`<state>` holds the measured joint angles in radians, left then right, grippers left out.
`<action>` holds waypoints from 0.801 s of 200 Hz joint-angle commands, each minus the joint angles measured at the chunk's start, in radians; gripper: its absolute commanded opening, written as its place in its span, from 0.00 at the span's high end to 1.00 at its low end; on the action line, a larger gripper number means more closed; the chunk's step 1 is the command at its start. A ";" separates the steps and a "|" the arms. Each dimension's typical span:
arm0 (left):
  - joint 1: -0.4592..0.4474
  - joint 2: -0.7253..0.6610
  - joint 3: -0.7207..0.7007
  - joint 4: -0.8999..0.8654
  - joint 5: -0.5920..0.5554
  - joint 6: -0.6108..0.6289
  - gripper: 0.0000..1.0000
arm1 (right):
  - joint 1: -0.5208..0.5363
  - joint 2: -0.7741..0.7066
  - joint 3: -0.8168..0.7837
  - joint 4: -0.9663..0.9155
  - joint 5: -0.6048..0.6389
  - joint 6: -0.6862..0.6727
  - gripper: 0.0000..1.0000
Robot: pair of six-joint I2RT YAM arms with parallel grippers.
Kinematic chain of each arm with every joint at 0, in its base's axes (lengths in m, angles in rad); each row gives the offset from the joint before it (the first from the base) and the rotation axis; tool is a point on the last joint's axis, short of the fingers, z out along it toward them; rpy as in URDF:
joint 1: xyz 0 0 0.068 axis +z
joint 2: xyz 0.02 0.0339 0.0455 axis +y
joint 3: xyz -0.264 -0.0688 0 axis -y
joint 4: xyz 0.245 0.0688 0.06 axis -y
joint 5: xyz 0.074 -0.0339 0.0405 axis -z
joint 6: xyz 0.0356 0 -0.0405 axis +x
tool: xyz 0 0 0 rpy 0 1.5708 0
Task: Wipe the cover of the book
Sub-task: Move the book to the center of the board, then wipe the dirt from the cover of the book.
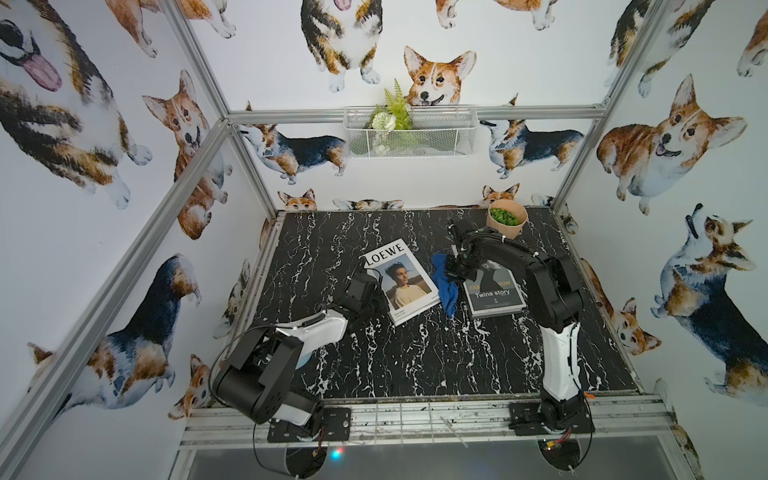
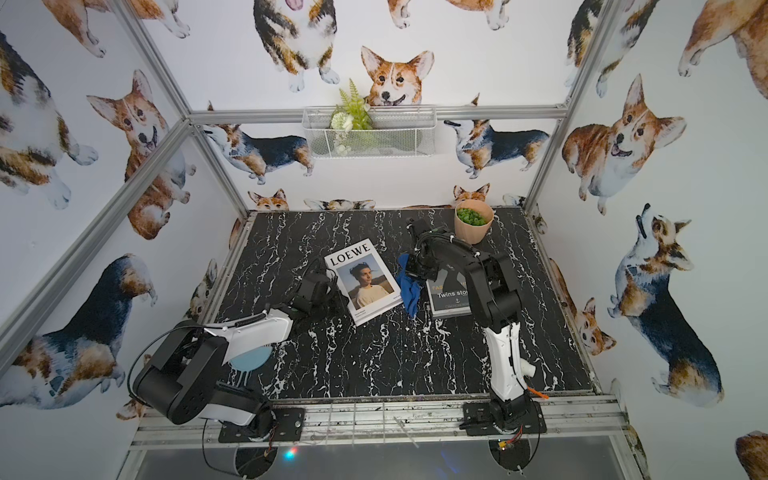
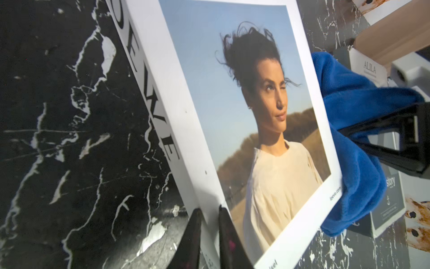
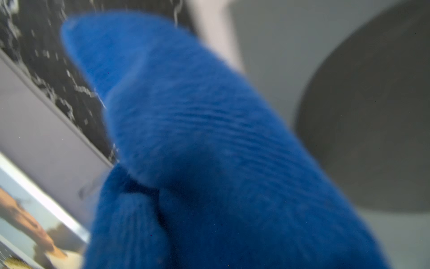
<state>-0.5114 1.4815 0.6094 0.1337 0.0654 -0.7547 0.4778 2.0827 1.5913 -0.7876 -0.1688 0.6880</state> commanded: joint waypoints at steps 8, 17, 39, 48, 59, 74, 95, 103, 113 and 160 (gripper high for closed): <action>0.001 0.016 -0.005 -0.186 -0.027 0.006 0.82 | 0.044 -0.045 -0.096 0.052 -0.011 0.030 1.00; 0.000 0.013 -0.003 -0.190 -0.027 0.005 0.82 | 0.067 -0.050 -0.112 0.058 -0.010 0.035 1.00; 0.001 0.013 0.001 -0.191 -0.030 0.005 0.82 | 0.114 -0.051 -0.123 0.066 -0.017 0.046 1.00; 0.000 0.014 0.001 -0.193 -0.029 0.004 0.82 | 0.122 -0.058 -0.122 0.061 -0.001 0.045 1.00; 0.001 0.011 0.000 -0.192 -0.029 0.002 0.82 | 0.125 -0.075 -0.122 0.056 0.025 0.047 1.00; 0.001 0.004 -0.006 -0.195 -0.034 0.002 0.82 | 0.123 -0.111 -0.111 0.037 0.088 0.042 1.00; 0.001 -0.003 -0.007 -0.207 -0.042 0.008 0.82 | 0.125 -0.173 -0.095 0.024 0.132 0.042 1.00; 0.001 -0.003 -0.011 -0.208 -0.044 0.008 0.82 | 0.127 -0.192 -0.091 0.028 0.131 0.045 1.00; 0.001 -0.003 -0.013 -0.204 -0.042 0.006 0.82 | 0.133 -0.213 -0.088 0.035 0.130 0.045 1.00; 0.000 0.003 -0.011 -0.194 -0.035 0.000 0.82 | 0.209 -0.149 -0.053 0.066 0.061 0.067 1.00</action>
<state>-0.5110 1.4727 0.6075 0.1265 0.0566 -0.7555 0.6376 1.8828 1.5139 -0.7380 -0.0673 0.7170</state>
